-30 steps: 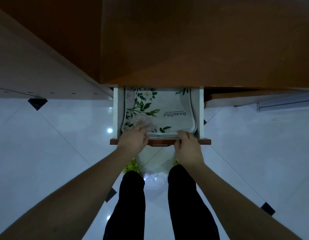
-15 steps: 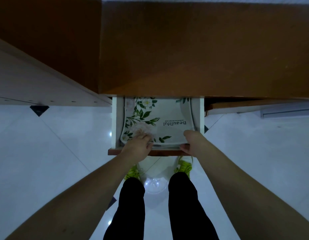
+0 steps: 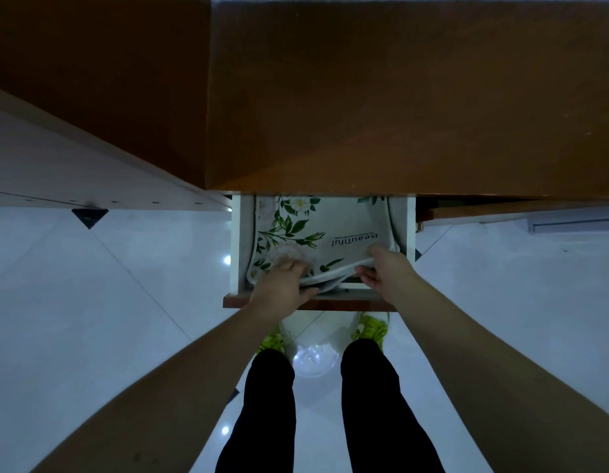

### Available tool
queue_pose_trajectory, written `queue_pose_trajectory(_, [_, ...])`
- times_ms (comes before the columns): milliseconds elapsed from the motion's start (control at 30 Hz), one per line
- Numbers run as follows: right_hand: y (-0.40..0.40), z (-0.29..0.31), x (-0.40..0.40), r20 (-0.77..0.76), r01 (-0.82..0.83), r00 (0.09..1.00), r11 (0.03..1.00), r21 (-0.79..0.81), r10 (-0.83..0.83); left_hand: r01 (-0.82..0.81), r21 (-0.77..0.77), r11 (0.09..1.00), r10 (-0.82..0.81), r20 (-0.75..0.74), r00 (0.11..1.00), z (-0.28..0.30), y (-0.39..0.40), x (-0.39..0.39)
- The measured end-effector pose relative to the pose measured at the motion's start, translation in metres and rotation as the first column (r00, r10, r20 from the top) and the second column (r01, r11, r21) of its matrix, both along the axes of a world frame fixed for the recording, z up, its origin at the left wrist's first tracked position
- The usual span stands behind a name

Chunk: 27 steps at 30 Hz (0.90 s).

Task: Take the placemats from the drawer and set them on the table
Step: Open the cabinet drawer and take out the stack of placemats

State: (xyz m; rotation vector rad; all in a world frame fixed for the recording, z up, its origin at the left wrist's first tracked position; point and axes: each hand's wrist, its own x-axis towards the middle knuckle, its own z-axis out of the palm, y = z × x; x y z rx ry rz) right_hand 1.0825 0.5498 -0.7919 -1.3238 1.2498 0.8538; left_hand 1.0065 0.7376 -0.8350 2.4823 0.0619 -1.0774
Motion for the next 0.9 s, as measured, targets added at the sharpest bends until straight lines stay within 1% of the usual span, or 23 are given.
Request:
queue_pose_trajectory(133, [0.0,0.009,0.005,0.048,-0.008,0.999,1.0,-0.002,0.008,-0.002,0.019,1.0,0.001,0.074,0.997,0.007,-0.001,0.002])
queue_pose_trajectory(367, [-0.005,0.035,-0.001,0.095,0.069,0.992,0.991,0.111,-0.08,-0.098,0.065,0.993,0.079,0.256,0.964,0.022,0.004,0.005])
queue_pose_trajectory(433, [-0.008,0.044,-0.004,0.1,0.082,0.99,0.986,0.145,-0.097,-0.11,0.097,0.989,0.078,0.29,0.954,0.026,0.009,0.007])
queue_pose_trajectory(600, [-0.016,0.062,-0.01,0.1,0.084,0.989,0.978,0.19,-0.104,-0.11,0.043,0.993,0.088,0.349,0.933,0.05,0.016,0.012])
queue_pose_trajectory(733, [-0.025,0.08,-0.01,0.085,0.116,0.986,0.961,0.251,-0.141,-0.012,0.094,0.995,-0.021,0.341,0.94,0.084,0.021,0.019])
queue_pose_trajectory(767, [-0.028,0.084,-0.009,0.088,0.107,0.987,0.965,0.241,-0.131,0.025,0.11,0.994,-0.061,0.33,0.942,0.094,0.021,0.022])
queue_pose_trajectory(867, [-0.042,0.091,-0.002,0.092,0.022,0.995,0.989,0.146,-0.036,0.173,0.157,0.972,-0.213,0.29,0.933,0.122,0.022,0.031])
queue_pose_trajectory(900, [-0.048,0.093,0.0,0.071,0.033,0.996,0.988,0.153,-0.045,0.223,0.164,0.961,-0.26,0.265,0.929,0.129,0.022,0.033])
